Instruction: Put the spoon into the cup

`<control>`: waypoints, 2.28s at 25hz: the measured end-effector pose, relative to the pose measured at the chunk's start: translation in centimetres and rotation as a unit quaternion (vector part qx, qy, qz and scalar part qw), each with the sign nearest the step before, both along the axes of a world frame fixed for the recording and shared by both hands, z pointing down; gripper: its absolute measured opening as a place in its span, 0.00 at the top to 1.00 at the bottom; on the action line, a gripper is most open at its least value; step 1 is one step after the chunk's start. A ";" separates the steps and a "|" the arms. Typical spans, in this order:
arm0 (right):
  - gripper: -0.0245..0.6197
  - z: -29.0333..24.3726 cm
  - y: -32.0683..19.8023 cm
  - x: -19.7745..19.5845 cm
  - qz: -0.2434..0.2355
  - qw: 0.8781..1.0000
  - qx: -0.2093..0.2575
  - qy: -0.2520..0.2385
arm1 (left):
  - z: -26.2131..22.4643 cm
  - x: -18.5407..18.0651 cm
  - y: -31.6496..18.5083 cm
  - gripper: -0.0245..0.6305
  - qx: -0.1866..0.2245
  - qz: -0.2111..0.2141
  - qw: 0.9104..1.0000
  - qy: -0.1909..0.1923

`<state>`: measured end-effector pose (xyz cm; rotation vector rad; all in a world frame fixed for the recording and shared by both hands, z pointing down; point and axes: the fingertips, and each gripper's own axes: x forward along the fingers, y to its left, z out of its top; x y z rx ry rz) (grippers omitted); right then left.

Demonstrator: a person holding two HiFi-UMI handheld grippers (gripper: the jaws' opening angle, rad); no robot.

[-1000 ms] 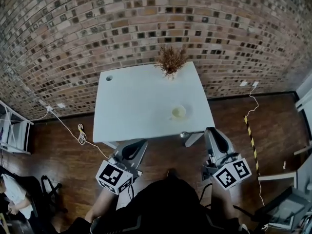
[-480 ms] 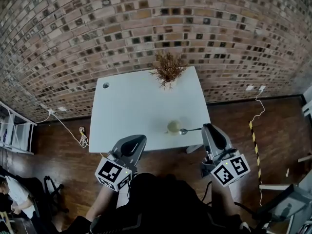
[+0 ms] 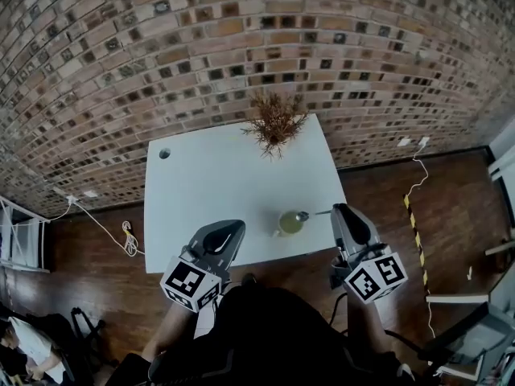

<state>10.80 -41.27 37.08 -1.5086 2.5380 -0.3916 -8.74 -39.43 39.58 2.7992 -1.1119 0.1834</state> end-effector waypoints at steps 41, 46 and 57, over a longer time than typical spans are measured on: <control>0.87 22.3 -6.4 -2.5 -0.008 0.984 -0.173 0.050 | 18.4 2.7 -6.2 0.97 -0.148 -0.016 0.989 -0.019; 0.87 23.8 -6.3 -2.3 -0.004 0.981 -0.184 0.057 | 19.3 3.2 -6.0 0.97 -0.148 -0.009 0.988 -0.034; 0.82 25.3 -6.2 -1.4 -0.001 0.977 -0.205 0.054 | 20.0 2.0 -5.6 0.97 -0.169 -0.025 0.984 -0.044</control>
